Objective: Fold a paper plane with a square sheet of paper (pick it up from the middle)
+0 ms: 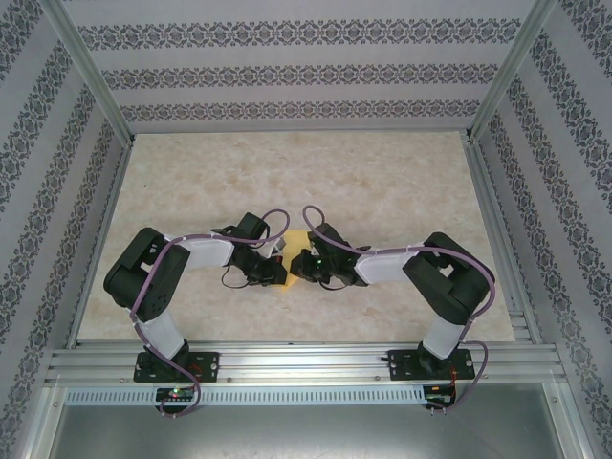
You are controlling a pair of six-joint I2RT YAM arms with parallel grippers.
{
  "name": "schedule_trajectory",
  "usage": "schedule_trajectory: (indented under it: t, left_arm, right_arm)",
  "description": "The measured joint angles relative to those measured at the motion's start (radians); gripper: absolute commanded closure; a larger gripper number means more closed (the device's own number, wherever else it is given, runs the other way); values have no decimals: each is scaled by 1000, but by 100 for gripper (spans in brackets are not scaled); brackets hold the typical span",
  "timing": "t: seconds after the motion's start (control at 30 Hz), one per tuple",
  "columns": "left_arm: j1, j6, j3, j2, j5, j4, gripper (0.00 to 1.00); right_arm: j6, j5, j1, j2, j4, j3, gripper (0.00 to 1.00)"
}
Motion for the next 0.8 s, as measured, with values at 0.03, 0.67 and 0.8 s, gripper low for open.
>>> schedule_trajectory:
  t: [0.03,0.67,0.8]
  left_arm:
    - [0,0,0,0,0,0,95]
    - [0,0,0,0,0,0,95]
    - [0,1,0,0,0,0,96]
  right_arm:
    - [6,0,4,0,5,-2,88]
    - [92,45,48,10,85,-64,90]
    - [99,47,47,7,94,-69,89]
